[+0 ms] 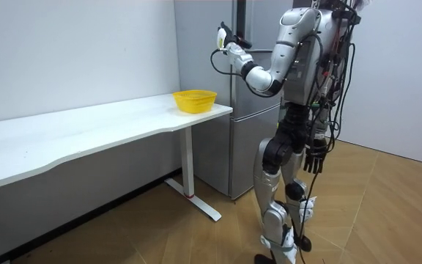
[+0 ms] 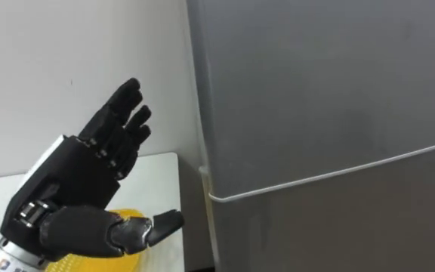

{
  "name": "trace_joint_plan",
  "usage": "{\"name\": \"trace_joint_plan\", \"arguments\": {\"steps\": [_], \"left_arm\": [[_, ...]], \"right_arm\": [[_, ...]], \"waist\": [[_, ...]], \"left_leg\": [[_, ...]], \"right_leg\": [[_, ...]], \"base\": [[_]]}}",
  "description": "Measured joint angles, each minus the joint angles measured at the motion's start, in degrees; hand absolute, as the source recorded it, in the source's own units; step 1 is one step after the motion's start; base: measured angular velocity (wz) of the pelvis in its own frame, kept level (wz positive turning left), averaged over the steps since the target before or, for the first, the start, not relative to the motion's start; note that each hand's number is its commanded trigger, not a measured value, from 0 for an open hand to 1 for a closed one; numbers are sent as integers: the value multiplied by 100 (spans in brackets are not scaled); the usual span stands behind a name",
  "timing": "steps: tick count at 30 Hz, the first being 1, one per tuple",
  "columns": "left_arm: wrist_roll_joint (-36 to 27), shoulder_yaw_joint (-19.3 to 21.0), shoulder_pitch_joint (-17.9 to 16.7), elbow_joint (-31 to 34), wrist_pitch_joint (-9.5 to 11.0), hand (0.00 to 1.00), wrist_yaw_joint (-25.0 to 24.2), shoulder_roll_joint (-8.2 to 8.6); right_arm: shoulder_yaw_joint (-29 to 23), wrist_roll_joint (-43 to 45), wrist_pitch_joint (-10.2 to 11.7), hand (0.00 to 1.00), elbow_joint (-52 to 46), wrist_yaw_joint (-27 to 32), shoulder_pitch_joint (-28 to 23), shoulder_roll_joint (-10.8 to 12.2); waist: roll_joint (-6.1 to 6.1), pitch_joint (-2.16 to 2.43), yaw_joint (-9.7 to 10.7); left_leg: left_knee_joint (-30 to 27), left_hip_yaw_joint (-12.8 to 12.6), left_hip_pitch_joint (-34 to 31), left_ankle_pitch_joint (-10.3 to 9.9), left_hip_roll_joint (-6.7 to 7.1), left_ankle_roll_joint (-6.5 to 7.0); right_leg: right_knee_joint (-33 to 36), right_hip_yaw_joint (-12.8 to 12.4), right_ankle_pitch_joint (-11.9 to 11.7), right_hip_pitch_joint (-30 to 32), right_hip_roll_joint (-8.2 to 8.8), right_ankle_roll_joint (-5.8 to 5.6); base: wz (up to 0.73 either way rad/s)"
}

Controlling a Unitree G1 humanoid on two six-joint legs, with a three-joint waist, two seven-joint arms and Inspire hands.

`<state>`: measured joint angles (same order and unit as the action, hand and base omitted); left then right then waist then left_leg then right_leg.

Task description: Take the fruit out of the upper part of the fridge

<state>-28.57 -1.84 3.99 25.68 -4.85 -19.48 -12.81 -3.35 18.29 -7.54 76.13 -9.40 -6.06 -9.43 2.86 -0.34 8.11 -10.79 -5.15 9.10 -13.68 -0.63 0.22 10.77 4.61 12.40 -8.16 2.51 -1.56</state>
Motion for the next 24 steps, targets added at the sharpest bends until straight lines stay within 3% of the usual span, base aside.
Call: {"name": "trace_joint_plan", "arguments": {"steps": [10, 21, 22, 23, 24], "left_arm": [[-4, -302, 42, -5, -50, 0, -462, -59], [3, -399, 94, -5, -152, 0, -490, -158], [3, -399, 98, -5, -153, 74, -490, -169], [3, -399, 100, -5, -152, 100, -490, -175], [3, -399, 100, -5, -153, 100, -490, -175]], "right_arm": [[8, -1, -4, 0, 15, -30, 153, -46], [63, -32, -7, 0, 60, -73, 165, -61], [71, -26, -8, 0, 60, -74, 165, -62], [94, -24, -8, 0, 60, -75, 165, -62], [94, -24, -9, 0, 60, -76, 166, -62]], "waist": [[-12, -16, 148], [-28, -28, 250], [-28, -28, 251], [-28, -28, 251], [-28, -28, 251]], "left_leg": [[5, -32, 10, 0, -1, 0], [7, -44, 2, 0, 4, 0], [7, -44, 2, 0, 4, 0], [7, -44, 2, 0, 4, 0], [7, -44, 2, 0, 4, 0]], "right_leg": [[-7, -30, 1, -7, -2, 0], [-14, -76, 1, -2, -2, -1], [-14, -75, 1, -3, -2, -1], [-15, -75, 1, -4, -2, -1], [-15, -75, 1, -4, -2, -1]], "base": [[-1], [0], [0], [0], [0]]}}
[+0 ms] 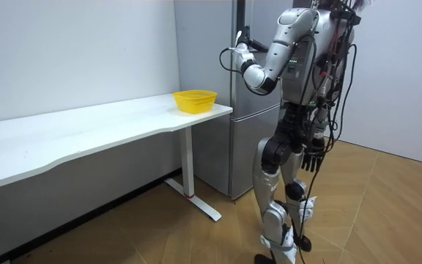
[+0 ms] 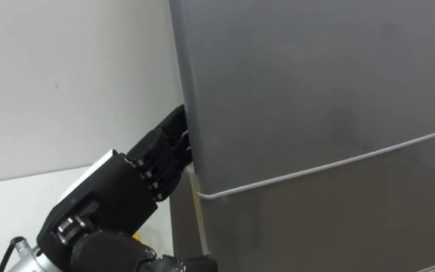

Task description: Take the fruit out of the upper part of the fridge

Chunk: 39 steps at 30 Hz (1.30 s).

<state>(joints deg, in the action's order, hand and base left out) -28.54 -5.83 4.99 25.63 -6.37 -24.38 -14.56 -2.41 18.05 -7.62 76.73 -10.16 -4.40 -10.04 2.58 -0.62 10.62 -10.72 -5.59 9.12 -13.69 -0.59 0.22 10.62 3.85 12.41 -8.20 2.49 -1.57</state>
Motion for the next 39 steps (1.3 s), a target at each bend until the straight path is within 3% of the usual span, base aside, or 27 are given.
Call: {"name": "trace_joint_plan", "arguments": {"steps": [7, 10, 11, 13, 16, 39], "left_arm": [[4, 190, 25, 0, -12, 99, 234, 2], [4, 168, 44, 0, -13, 67, 248, -2], [4, 133, 44, 0, -16, 65, 246, -3], [4, 39, 44, 0, -44, 53, 206, -5], [4, -75, 45, 0, -81, 0, 109, -7], [4, -226, 75, 8, -82, 0, -122, 10]], "right_arm": [[-1, 22, -8, 0, 14, -1, -1, -12], [4, 21, -51, 0, 11, -1, 9, -31], [5, 22, -66, 0, 12, -2, 12, -36], [5, 22, -73, 0, 12, -4, 14, -51], [5, 20, -74, 0, 11, -4, 23, -81], [4, 21, -52, 0, 48, 81, 92, -92]], "waist": [[21, 0, 3], [41, -7, 13], [45, -6, 15], [53, -5, 28], [52, -6, 34], [-13, -12, 44]], "left_leg": [[-1, 3, -49, 0, 0, 0], [-1, 2, -52, 0, 1, 0], [-1, 2, -51, 0, 1, 0], [-1, 1, -48, 0, -1, 0], [-1, -2, -43, 0, -5, 0], [-2, -33, -69, 0, -4, 0]], "right_leg": [[-2, 4, 0, 9, 1, 0], [-1, 8, 0, 9, 1, 0], [0, 11, 0, 8, 1, 0], [0, 12, 0, 7, -1, 0], [1, 2, 0, 10, -5, 0], [-4, -50, 0, 92, -5, 0]], "base": [[0], [0], [0], [0], [0], [0]]}}
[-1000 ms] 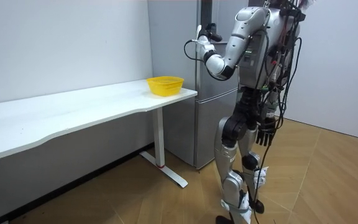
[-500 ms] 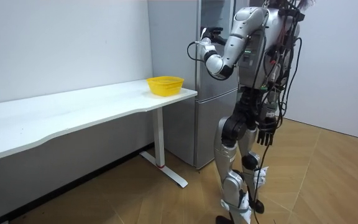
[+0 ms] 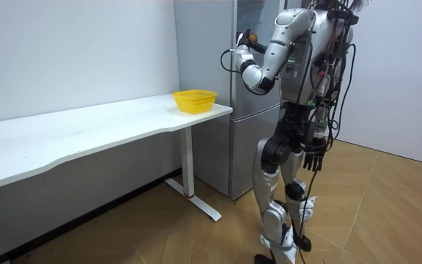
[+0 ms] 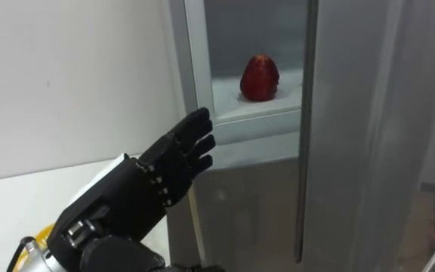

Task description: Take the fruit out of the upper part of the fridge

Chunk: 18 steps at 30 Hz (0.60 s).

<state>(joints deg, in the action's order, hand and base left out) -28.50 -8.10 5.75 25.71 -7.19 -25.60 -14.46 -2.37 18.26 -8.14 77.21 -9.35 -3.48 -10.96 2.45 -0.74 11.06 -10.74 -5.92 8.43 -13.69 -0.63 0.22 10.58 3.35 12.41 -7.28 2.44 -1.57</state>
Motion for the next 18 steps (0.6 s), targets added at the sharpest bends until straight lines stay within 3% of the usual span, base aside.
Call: {"name": "trace_joint_plan", "arguments": {"steps": [8, 13, 18], "left_arm": [[49, -177, 474, 1, 1, 0, -119, 21], [-33, -667, 937, 22, 9, 0, -192, 60], [-78, -1000, 1120, 21, 4, 0, -291, 177]], "right_arm": [[111, -1, 5, 0, 65, 95, 54, -2], [346, 35, 71, 0, 34, 112, 81, -7], [542, -4, 59, 0, 28, 105, 132, -6]], "waist": [[15, 16, 1], [41, 33, 37], [54, 41, 153]], "left_leg": [[-4, 8, -20, 0, 0, 0], [-1, -5, -9, 0, 0, 0], [3, -15, 27, 0, -6, 0]], "right_leg": [[4, -2, 0, 27, -1, 0], [6, 5, -3, 19, 0, 2], [6, -2, -7, -15, -2, 6]], "base": [[0], [-1], [-1]]}}
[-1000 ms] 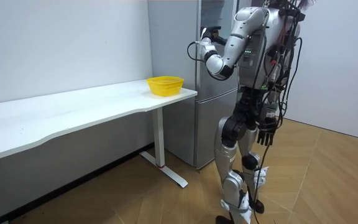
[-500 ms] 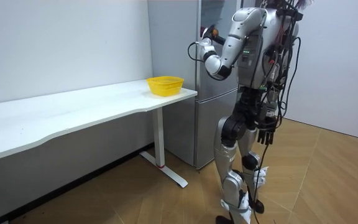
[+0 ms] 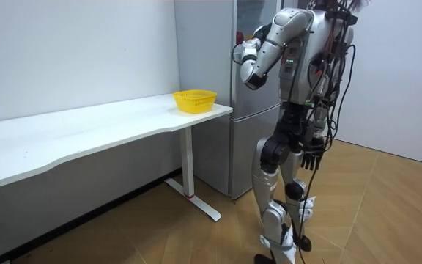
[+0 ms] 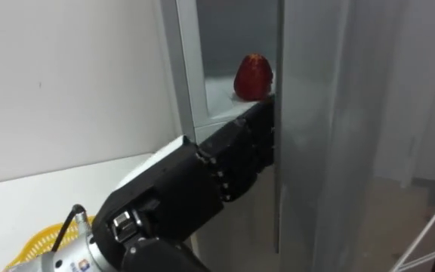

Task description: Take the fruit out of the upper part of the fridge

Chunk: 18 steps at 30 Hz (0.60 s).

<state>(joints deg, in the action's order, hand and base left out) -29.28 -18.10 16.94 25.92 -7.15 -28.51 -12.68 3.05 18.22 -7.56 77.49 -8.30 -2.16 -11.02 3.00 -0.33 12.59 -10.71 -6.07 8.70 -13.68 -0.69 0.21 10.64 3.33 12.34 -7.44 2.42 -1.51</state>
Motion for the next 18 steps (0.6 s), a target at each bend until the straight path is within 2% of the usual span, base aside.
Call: {"name": "trace_joint_plan", "arguments": {"steps": [2, 9, 13, 18], "left_arm": [[1, -15, 11, -10, -13, 0, -2, 94], [9, -256, 298, -10, -48, 0, -3, 156], [8, -473, 623, -9, -50, 0, -11, 339], [-16, -532, 882, -9, -28, 0, -44, 537]], "right_arm": [[51, 2, -3, 0, -8, -13, -2, 4], [196, 25, 14, 0, 14, -63, 120, -2], [196, 23, 6, 0, 21, -79, 122, -5], [196, 20, 38, 0, 21, -108, 139, -10]], "waist": [[2, 0, 3], [6, 2, 144], [36, 14, 207], [69, 12, 339]], "left_leg": [[-1, -8, -3, 0, -4, 0], [-7, -6, -38, 0, 1, 0], [-1, -16, -39, 0, 9, 0], [1, -94, -37, 0, -1, 0]], "right_leg": [[8, 0, -2, 12, -3, 3], [-11, -30, -9, 34, -2, -2], [-78, -36, -28, 9, -4, -13], [-92, -88, -34, 38, -11, -8]], "base": [[0], [2], [-4], [-7]]}}
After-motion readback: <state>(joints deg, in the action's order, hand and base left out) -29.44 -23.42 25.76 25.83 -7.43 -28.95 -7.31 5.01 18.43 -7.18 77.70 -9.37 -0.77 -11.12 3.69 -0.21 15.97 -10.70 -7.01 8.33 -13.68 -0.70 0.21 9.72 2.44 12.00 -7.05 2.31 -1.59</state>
